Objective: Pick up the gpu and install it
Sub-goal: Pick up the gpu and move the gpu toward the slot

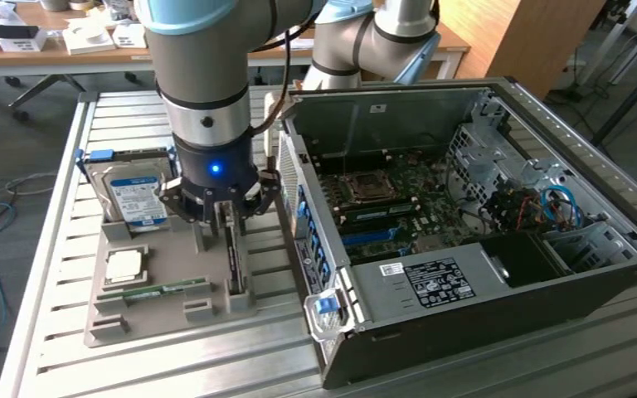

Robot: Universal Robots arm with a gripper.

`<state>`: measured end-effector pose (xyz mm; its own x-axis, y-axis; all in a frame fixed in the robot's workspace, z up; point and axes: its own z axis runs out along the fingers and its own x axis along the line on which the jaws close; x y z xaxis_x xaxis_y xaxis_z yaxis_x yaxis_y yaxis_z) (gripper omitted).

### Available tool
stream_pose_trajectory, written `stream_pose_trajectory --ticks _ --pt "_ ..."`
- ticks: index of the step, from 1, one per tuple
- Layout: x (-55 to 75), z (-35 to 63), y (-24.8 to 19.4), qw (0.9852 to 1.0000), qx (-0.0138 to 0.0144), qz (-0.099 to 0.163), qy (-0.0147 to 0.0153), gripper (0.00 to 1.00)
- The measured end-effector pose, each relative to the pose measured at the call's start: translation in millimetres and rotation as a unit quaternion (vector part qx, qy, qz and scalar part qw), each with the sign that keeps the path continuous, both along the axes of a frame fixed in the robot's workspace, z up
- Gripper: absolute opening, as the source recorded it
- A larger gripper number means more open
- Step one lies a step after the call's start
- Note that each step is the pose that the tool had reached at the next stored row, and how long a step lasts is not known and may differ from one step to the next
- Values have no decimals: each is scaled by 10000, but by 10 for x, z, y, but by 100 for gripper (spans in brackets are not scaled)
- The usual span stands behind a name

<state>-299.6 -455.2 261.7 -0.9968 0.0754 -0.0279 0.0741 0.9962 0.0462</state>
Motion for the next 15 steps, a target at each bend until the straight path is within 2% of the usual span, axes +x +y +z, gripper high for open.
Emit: stream_pose_trajectory --ticks 15 --pt "0 -180 0 10000 -6 0 0 42"
